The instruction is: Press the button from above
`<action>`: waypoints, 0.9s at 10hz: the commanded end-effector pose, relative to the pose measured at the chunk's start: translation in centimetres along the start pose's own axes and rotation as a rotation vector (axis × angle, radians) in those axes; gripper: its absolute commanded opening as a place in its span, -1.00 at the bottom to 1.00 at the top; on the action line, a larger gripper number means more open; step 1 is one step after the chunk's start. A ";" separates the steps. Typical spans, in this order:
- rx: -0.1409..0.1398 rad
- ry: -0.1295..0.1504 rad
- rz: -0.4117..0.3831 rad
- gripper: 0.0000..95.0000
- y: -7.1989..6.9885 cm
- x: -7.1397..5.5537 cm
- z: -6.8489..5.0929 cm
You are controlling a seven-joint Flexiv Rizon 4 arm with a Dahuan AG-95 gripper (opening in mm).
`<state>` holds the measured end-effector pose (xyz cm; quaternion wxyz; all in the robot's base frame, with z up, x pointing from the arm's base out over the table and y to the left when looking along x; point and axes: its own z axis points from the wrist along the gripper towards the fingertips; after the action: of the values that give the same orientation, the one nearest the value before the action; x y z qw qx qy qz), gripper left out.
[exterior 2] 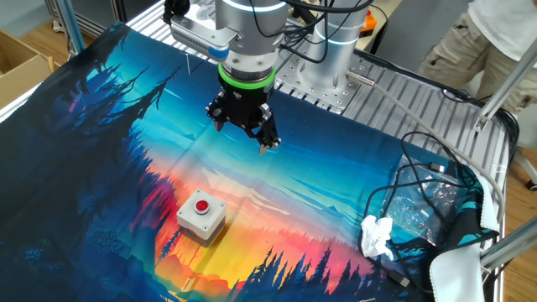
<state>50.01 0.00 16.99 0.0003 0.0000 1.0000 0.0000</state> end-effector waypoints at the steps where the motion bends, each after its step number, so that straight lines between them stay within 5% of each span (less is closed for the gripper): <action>1: 0.032 -0.068 0.336 -1.00 0.0 0.0 0.0; 9: 0.031 -0.068 0.335 -1.00 0.1 0.0 0.0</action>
<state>49.95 0.11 17.02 0.0316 0.1568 0.9870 -0.0144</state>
